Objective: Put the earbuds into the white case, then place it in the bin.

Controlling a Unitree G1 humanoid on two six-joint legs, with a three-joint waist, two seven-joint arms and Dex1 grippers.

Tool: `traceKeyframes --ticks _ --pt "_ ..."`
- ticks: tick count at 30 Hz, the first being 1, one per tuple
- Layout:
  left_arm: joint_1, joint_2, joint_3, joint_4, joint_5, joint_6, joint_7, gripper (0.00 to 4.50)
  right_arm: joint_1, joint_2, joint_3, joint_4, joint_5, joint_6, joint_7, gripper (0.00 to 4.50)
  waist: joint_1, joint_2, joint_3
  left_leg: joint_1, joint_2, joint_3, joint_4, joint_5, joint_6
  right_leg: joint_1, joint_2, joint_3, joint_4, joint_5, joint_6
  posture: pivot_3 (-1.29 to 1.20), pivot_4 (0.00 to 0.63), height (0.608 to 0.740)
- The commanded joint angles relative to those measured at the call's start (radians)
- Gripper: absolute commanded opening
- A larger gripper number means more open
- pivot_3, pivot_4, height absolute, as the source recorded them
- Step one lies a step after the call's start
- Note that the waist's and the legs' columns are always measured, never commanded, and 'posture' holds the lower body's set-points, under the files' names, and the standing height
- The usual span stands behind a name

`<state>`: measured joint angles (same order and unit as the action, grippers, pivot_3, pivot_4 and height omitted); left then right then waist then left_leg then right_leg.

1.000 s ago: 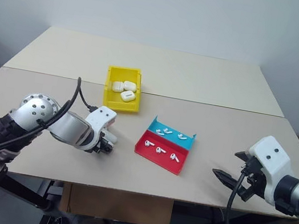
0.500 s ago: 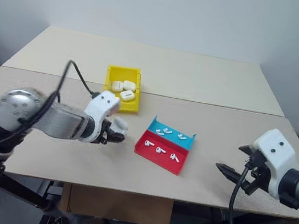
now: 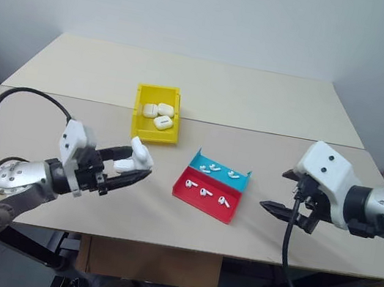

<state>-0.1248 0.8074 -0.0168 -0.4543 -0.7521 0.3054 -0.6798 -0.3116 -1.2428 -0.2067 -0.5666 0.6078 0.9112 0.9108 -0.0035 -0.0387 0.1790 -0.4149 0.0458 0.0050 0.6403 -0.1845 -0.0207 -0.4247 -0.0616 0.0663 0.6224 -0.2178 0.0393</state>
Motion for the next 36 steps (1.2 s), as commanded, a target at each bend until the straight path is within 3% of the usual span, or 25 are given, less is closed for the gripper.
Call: traceKeyframes --ticks 1,2,6,9,13,16,22,23,27,36 --pt "-0.024 -0.055 0.029 0.067 0.037 -0.117 -0.141 2.76 -0.037 0.012 0.021 -0.023 -0.017 -0.030 -0.013 4.50 0.001 0.000 0.000 0.000 0.000 0.000 0.000 0.000 0.000 0.000 0.000 0.000 0.000 0.000 0.000 0.00 0.150 0.740" --pt "-0.040 -0.104 0.038 0.101 -0.021 -0.131 -0.209 2.76 -0.041 0.018 0.029 -0.025 -0.021 -0.035 -0.015 4.50 0.002 0.000 0.000 0.000 0.000 0.000 0.000 0.000 0.000 0.000 0.000 0.000 0.000 0.000 0.000 0.00 0.150 0.740" --pt "-0.067 -0.187 0.040 0.212 0.078 -0.295 -0.326 2.76 -0.049 0.028 0.051 -0.032 -0.031 -0.044 -0.018 4.50 0.003 0.001 0.000 -0.001 0.001 0.000 0.000 0.000 0.001 0.000 0.001 0.000 0.000 0.000 0.001 0.00 0.150 0.740" --pt "-0.051 -0.228 0.053 0.289 0.076 -0.410 -0.487 2.76 -0.069 0.029 0.070 -0.035 -0.032 -0.046 -0.016 4.50 -0.003 0.001 -0.001 -0.001 0.001 0.000 0.000 -0.001 0.001 0.000 0.002 0.000 0.000 0.000 0.001 0.00 0.150 0.740" --pt "-0.008 -0.376 0.110 0.394 -0.020 -0.505 -0.600 2.76 -0.170 0.014 0.170 -0.063 -0.001 0.024 0.019 4.50 -0.012 0.004 -0.002 0.000 0.002 0.001 0.001 -0.001 0.002 0.000 0.001 0.000 0.001 0.000 0.001 0.00 0.150 0.740" --pt "0.025 -0.375 0.108 0.444 -0.014 -0.499 -0.703 2.76 -0.298 0.010 0.324 -0.083 -0.031 0.089 0.062 4.50 -0.015 0.004 -0.002 0.001 0.003 0.001 0.002 -0.001 0.002 -0.001 0.003 0.000 0.003 0.000 0.001 0.00 0.150 0.740" --pt "0.001 -0.435 0.140 0.546 -0.039 -0.541 -0.848 2.76 -0.533 0.129 0.601 -0.044 -0.147 0.193 0.051 4.50 -0.015 0.004 -0.002 0.002 0.004 0.001 0.003 -0.001 0.002 -0.001 0.003 0.000 0.005 0.000 0.000 0.00 0.150 0.740" --pt "-0.004 -0.443 0.146 0.553 -0.044 -0.542 -0.860 2.76 -0.556 0.148 0.631 -0.036 -0.165 0.200 0.048 4.32 -0.015 0.004 -0.002 0.001 0.004 0.001 0.003 -0.001 0.002 -0.001 0.003 0.000 0.004 0.000 0.000 0.00 0.150 0.740" --pt "-0.012 -0.447 0.166 0.557 -0.033 -0.546 -0.881 2.76 -0.615 0.214 0.718 0.011 -0.235 0.236 0.020 3.28 -0.011 0.004 -0.003 -0.002 0.003 0.001 0.003 -0.001 0.003 -0.003 0.003 0.000 0.004 0.001 0.001 0.00 0.150 0.740" --pt "0.032 -0.456 0.200 0.503 -0.043 -0.546 -0.893 2.76 -0.613 0.354 0.750 0.114 -0.295 0.363 -0.089 3.28 -0.013 0.004 -0.003 -0.001 0.004 0.000 0.003 -0.002 0.004 -0.003 0.003 0.000 0.005 0.001 0.001 0.00 0.150 0.740"
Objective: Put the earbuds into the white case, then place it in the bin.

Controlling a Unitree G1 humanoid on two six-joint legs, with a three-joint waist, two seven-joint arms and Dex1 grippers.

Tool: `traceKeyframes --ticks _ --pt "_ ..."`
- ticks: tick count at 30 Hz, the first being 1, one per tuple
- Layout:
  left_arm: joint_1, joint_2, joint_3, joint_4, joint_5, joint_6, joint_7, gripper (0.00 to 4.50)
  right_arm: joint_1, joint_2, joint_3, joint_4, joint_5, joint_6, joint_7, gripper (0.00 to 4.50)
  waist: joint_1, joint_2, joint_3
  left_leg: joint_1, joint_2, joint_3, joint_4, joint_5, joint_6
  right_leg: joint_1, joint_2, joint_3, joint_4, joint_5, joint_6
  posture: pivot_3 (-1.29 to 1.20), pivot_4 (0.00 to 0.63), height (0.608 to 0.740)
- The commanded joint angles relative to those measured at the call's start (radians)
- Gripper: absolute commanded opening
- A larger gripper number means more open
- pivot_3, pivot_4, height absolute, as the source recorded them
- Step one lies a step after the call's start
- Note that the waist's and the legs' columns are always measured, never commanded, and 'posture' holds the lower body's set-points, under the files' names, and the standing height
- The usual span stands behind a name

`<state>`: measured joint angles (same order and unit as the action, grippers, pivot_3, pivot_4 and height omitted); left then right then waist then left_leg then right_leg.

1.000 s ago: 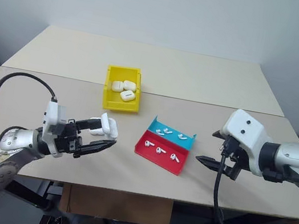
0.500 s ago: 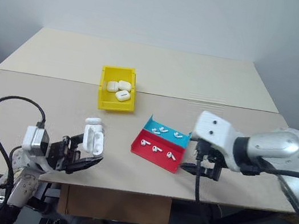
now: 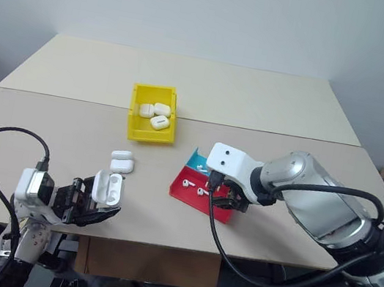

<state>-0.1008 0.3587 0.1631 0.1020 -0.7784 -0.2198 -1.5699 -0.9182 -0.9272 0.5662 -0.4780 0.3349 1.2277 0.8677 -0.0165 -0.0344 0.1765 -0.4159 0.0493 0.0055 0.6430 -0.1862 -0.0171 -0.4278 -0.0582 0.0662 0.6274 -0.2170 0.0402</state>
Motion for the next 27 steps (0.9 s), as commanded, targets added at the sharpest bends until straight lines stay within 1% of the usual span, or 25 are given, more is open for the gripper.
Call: traceKeyframes --ticks 1,2,5,8,12,22,27 --pt "0.010 -0.008 0.022 -0.060 -0.017 -0.019 -0.001 2.76 -0.004 0.066 -0.034 0.045 -0.024 0.063 -0.066 3.28 -0.001 0.000 0.000 0.000 0.000 0.000 0.000 0.000 0.000 0.000 0.000 0.000 0.000 0.000 0.000 0.00 0.150 0.740" --pt "0.013 -0.009 0.022 -0.069 -0.016 -0.017 0.002 2.76 0.000 0.086 -0.045 0.058 -0.023 0.078 -0.081 3.28 -0.002 0.000 0.000 0.001 0.000 0.000 0.000 0.000 0.000 0.000 0.000 0.000 0.000 0.000 -0.001 0.00 0.150 0.740" --pt "0.014 -0.010 0.019 -0.082 -0.008 -0.012 0.004 2.76 0.013 0.102 -0.054 0.061 -0.013 0.090 -0.089 2.77 -0.002 0.000 0.000 0.001 0.000 0.000 0.000 0.000 0.000 0.000 0.001 0.000 0.002 0.000 0.000 0.00 0.150 0.740" --pt "0.008 -0.015 0.013 -0.087 -0.004 -0.014 0.004 2.76 0.020 0.093 -0.028 0.053 -0.021 0.094 -0.095 1.85 0.000 0.000 0.000 0.001 0.000 0.000 0.000 0.000 0.000 0.000 0.001 0.000 0.001 0.000 0.000 0.00 0.150 0.740" --pt "0.002 -0.019 0.007 -0.096 0.000 -0.010 0.014 2.76 0.019 0.102 -0.009 0.066 -0.030 0.092 -0.103 1.85 -0.002 0.000 0.000 0.001 0.000 0.000 0.000 0.000 0.000 0.000 0.001 0.000 0.001 0.000 0.000 0.00 0.150 0.740" --pt "0.007 -0.018 -0.004 -0.126 0.014 -0.002 0.035 2.76 0.016 0.105 0.085 0.132 -0.104 0.049 -0.121 1.85 -0.004 0.000 0.000 0.001 0.000 -0.001 0.000 0.000 0.000 0.000 0.001 0.000 0.001 0.000 0.000 0.00 0.150 0.740" --pt "0.024 -0.009 -0.005 -0.141 0.022 0.004 0.041 2.76 0.020 0.114 0.082 0.150 -0.111 0.031 -0.108 1.85 -0.005 0.000 0.000 0.001 0.000 -0.001 0.000 0.000 0.000 0.000 0.001 0.000 0.001 0.000 0.000 0.00 0.150 0.740"
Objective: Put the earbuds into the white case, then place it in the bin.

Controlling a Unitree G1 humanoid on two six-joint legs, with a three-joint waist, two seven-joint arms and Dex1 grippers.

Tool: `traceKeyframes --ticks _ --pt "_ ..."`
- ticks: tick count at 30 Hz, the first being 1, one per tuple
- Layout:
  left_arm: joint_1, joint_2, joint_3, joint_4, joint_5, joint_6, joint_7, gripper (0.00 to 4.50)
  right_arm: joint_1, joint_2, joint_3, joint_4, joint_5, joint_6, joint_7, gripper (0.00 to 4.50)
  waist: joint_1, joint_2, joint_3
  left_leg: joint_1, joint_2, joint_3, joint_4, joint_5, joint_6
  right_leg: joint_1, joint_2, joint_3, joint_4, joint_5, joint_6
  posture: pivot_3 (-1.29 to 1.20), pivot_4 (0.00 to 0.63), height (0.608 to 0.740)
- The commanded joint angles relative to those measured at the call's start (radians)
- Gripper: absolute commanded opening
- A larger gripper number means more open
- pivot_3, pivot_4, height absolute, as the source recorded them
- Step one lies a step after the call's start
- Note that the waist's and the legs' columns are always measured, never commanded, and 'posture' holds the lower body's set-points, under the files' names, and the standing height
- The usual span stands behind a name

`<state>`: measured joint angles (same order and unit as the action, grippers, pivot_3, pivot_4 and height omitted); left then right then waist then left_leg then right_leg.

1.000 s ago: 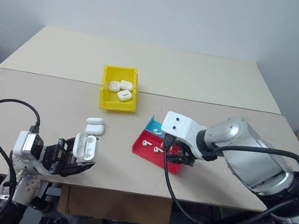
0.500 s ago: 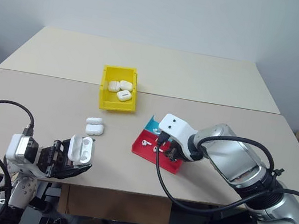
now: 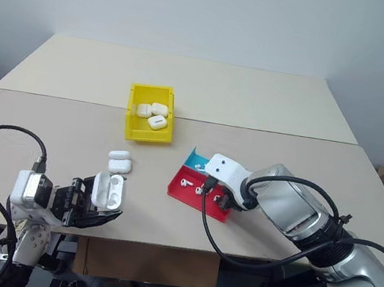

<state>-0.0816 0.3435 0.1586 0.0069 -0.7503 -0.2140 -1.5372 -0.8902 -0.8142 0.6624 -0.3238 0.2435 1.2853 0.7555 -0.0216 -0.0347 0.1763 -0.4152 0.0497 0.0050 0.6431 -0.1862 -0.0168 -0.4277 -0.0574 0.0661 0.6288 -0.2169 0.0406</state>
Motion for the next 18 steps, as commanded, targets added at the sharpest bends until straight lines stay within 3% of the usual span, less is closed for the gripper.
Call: traceKeyframes --ticks 1,18 --pt "0.006 0.006 -0.001 -0.047 -0.006 -0.002 0.009 2.76 -0.007 0.002 -0.017 -0.003 -0.019 -0.029 0.007 1.85 0.000 0.000 0.000 0.000 0.000 0.000 0.000 0.000 0.000 0.000 0.000 0.000 0.000 0.000 0.000 0.00 0.150 0.740" --pt "0.018 0.007 -0.003 -0.053 0.022 -0.014 0.042 2.76 0.001 0.033 0.024 0.062 -0.072 -0.098 0.040 1.85 0.000 0.000 0.000 0.000 0.000 0.000 0.000 0.000 0.000 0.000 0.000 0.000 0.000 0.000 0.000 0.00 0.150 0.740"
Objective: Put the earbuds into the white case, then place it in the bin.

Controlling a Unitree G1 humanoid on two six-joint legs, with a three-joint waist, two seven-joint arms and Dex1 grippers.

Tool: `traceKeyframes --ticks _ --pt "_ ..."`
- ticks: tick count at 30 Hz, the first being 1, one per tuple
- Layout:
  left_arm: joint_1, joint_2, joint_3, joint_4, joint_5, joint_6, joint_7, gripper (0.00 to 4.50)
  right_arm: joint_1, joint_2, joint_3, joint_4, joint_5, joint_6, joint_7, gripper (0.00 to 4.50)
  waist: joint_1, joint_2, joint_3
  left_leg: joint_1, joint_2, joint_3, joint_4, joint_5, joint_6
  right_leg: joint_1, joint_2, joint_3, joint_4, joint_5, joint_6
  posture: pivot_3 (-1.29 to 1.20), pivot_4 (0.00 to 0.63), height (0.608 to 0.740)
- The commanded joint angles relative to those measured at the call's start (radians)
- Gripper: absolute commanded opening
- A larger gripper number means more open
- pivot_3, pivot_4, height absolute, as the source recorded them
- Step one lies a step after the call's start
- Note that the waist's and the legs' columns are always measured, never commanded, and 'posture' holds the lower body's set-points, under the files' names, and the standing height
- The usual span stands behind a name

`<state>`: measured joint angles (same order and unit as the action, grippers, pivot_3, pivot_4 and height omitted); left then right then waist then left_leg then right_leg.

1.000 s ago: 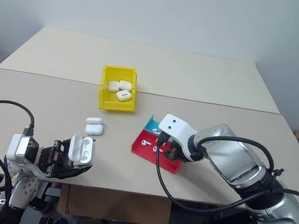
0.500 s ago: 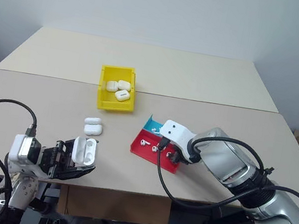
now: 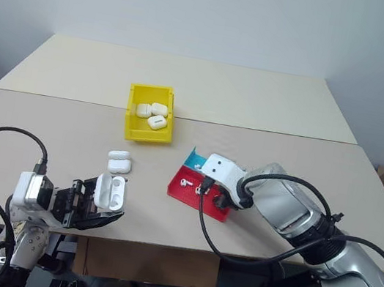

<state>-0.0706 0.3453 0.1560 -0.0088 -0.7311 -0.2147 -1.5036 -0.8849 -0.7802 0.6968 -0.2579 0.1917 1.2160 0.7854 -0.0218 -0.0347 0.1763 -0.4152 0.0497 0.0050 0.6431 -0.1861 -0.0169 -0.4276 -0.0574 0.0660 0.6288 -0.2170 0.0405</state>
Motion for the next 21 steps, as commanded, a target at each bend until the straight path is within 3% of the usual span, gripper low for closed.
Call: traceKeyframes --ticks 1,16,20,21 --pt "0.009 0.006 0.000 -0.040 0.005 -0.013 0.012 2.76 -0.004 0.002 -0.009 -0.001 -0.024 -0.032 0.013 1.85 0.000 0.000 0.000 0.000 0.000 0.000 0.000 0.000 0.000 0.000 0.000 0.000 0.000 0.000 0.000 0.00 0.150 0.740" --pt "0.019 0.012 -0.003 -0.042 0.030 -0.018 0.037 2.76 0.006 0.008 -0.007 0.018 -0.057 -0.052 0.049 1.85 -0.001 0.000 0.000 0.000 0.000 0.000 0.000 0.000 0.000 0.000 0.000 0.000 0.000 0.000 0.000 0.00 0.150 0.740" --pt "0.016 0.012 -0.006 -0.042 0.035 -0.015 0.044 2.76 0.011 0.001 -0.002 0.006 -0.069 -0.053 0.063 0.67 0.000 0.000 0.000 0.000 0.000 0.000 0.000 0.000 0.000 0.000 0.000 0.000 0.000 0.000 -0.001 0.00 0.150 0.740" --pt "0.016 0.012 -0.007 -0.042 0.035 -0.015 0.044 2.76 0.012 0.001 -0.002 0.005 -0.073 -0.055 0.064 0.67 0.000 0.000 0.000 0.000 0.000 0.000 0.000 0.000 0.000 0.000 0.000 0.000 0.000 0.000 -0.001 0.00 0.150 0.740"
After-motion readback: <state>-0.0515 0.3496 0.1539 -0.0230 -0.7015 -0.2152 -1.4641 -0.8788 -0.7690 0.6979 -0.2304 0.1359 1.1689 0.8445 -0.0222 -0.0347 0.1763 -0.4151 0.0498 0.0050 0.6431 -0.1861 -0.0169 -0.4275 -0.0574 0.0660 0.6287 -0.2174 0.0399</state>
